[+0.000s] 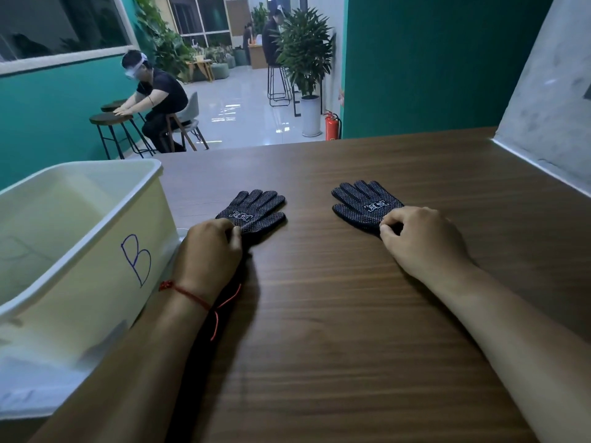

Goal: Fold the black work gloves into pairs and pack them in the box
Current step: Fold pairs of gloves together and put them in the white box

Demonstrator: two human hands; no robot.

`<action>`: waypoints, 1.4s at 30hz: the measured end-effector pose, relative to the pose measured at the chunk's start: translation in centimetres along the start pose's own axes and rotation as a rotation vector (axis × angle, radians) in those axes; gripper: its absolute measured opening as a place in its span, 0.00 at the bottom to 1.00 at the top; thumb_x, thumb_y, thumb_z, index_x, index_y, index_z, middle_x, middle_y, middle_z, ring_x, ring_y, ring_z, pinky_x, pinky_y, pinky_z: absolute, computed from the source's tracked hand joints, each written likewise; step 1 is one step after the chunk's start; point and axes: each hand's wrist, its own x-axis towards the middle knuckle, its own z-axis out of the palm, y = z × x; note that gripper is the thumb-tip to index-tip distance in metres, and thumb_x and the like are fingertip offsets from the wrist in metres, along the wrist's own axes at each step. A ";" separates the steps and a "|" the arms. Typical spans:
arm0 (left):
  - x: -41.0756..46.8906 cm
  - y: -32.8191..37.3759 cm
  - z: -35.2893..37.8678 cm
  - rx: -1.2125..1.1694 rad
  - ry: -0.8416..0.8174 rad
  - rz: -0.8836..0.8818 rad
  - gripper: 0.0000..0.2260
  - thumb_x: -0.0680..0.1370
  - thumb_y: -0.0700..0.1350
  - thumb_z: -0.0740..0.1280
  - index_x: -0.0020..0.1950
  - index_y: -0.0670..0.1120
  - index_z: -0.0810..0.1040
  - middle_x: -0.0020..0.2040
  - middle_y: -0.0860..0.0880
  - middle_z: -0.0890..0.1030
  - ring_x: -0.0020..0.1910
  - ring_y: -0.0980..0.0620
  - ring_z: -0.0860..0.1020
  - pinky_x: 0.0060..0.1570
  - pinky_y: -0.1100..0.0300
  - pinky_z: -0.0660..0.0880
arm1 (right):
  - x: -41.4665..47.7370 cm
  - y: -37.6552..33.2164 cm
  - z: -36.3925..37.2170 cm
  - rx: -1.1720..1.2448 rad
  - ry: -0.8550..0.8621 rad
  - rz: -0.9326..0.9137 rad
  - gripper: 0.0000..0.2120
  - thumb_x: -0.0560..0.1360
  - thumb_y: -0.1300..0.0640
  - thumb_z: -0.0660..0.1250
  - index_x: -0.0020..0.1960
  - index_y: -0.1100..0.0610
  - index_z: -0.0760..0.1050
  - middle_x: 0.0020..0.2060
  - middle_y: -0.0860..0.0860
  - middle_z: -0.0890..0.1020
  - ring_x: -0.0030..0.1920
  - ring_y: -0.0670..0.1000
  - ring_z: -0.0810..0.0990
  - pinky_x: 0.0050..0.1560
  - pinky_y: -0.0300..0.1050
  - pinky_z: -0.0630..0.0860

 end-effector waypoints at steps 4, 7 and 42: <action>-0.1 -0.1 -0.4 -0.034 -0.043 -0.008 0.03 0.76 0.43 0.75 0.46 0.45 0.88 0.44 0.43 0.87 0.46 0.40 0.84 0.49 0.52 0.78 | -0.4 -0.5 -0.3 -0.034 -0.004 -0.020 0.04 0.75 0.50 0.72 0.47 0.46 0.85 0.46 0.51 0.86 0.50 0.60 0.83 0.50 0.50 0.80; -0.1 -0.2 -0.4 -0.010 -0.063 0.009 0.03 0.76 0.43 0.75 0.46 0.45 0.88 0.44 0.43 0.87 0.46 0.40 0.84 0.49 0.52 0.77 | -0.5 -0.6 -0.4 -0.038 0.000 -0.026 0.03 0.74 0.50 0.72 0.46 0.47 0.85 0.44 0.51 0.86 0.49 0.61 0.83 0.49 0.50 0.80; -3.5 5.4 -0.5 -0.171 -0.416 0.500 0.14 0.80 0.63 0.64 0.60 0.59 0.80 0.58 0.60 0.77 0.58 0.53 0.75 0.61 0.48 0.74 | -0.6 -0.6 0.1 0.102 0.001 -0.203 0.03 0.76 0.55 0.71 0.48 0.51 0.78 0.45 0.48 0.81 0.47 0.57 0.81 0.46 0.51 0.78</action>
